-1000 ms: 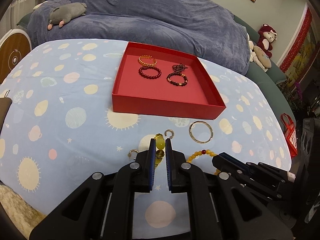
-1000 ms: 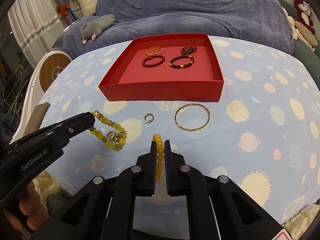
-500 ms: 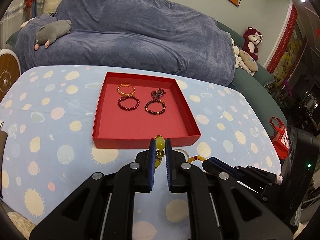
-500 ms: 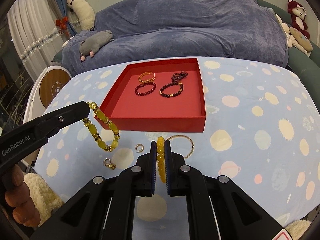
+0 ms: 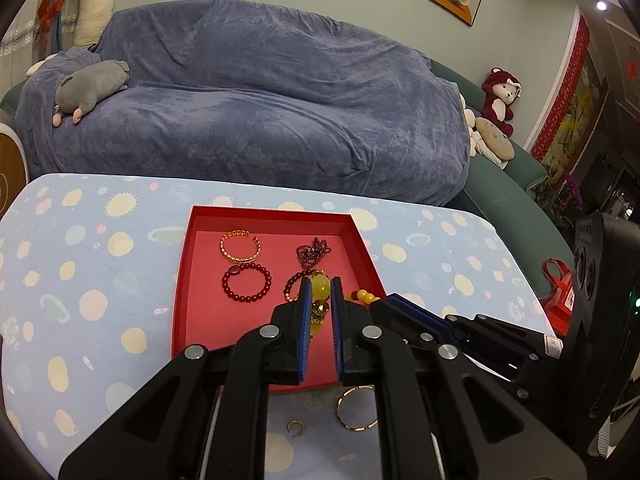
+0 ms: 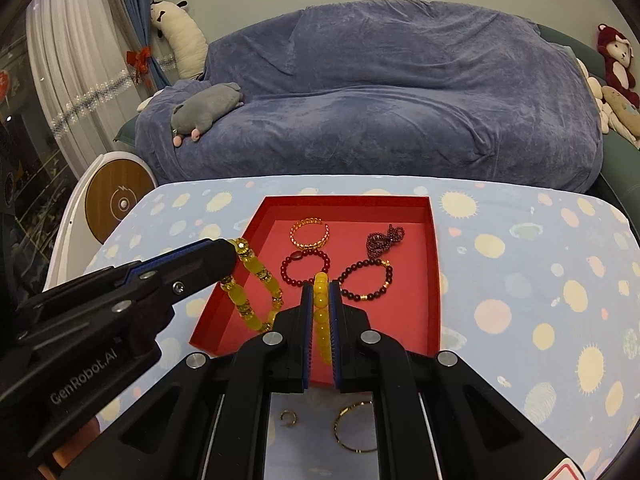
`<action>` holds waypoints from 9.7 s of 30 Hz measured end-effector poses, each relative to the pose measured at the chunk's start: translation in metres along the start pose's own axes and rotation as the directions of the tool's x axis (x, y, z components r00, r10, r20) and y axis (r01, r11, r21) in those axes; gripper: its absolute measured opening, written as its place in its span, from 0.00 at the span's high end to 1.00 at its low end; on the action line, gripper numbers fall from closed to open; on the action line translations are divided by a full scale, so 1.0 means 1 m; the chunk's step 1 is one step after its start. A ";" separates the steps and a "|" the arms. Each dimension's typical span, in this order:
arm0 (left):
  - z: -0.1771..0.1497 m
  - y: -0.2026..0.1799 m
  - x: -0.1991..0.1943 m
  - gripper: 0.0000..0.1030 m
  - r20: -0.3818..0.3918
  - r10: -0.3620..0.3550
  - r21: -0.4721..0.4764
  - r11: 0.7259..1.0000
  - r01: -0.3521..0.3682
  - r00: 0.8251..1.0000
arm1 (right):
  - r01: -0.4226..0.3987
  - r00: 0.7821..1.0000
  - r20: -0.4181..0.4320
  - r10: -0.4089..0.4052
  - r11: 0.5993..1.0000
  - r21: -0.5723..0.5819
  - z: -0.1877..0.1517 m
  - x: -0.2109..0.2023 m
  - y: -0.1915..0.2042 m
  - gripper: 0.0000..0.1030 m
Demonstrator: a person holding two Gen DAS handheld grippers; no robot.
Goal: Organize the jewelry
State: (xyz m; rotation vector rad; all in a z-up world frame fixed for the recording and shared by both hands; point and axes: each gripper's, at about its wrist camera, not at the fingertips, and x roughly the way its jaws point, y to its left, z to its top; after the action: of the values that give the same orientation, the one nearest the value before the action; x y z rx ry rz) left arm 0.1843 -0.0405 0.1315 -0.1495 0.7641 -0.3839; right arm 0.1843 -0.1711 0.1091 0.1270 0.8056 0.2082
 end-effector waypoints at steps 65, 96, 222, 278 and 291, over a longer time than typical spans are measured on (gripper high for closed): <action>-0.173 0.059 -0.016 0.52 -0.209 0.273 -0.074 0.953 -0.294 0.939 | 0.131 0.973 -0.209 -0.102 0.982 0.132 -0.159 -0.024 -0.020 0.62; -0.171 0.051 0.001 0.97 -0.184 0.108 -0.120 0.984 -0.131 0.977 | 0.116 0.969 -0.233 -0.081 0.983 0.140 -0.163 -0.015 -0.019 0.62; -0.029 0.042 0.011 0.98 -0.026 0.075 -0.065 0.995 -0.077 0.997 | 0.052 0.998 -0.039 -0.050 0.998 0.046 -0.040 0.012 -0.016 0.44; -0.079 0.054 0.023 0.69 -0.146 0.140 -0.093 0.984 -0.155 0.979 | 0.056 0.992 -0.112 -0.050 0.997 0.044 -0.073 0.018 0.003 0.51; -0.119 0.070 -0.001 0.65 -0.184 0.182 -0.101 0.974 -0.203 0.966 | 0.042 0.985 -0.166 -0.037 0.999 0.028 -0.103 0.016 0.018 0.51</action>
State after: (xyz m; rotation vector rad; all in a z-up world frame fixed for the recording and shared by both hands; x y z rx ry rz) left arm 0.1205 0.0253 0.0286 -0.1531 0.9659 -0.1667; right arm 0.1178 -0.1459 0.0305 0.1245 0.9763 0.1702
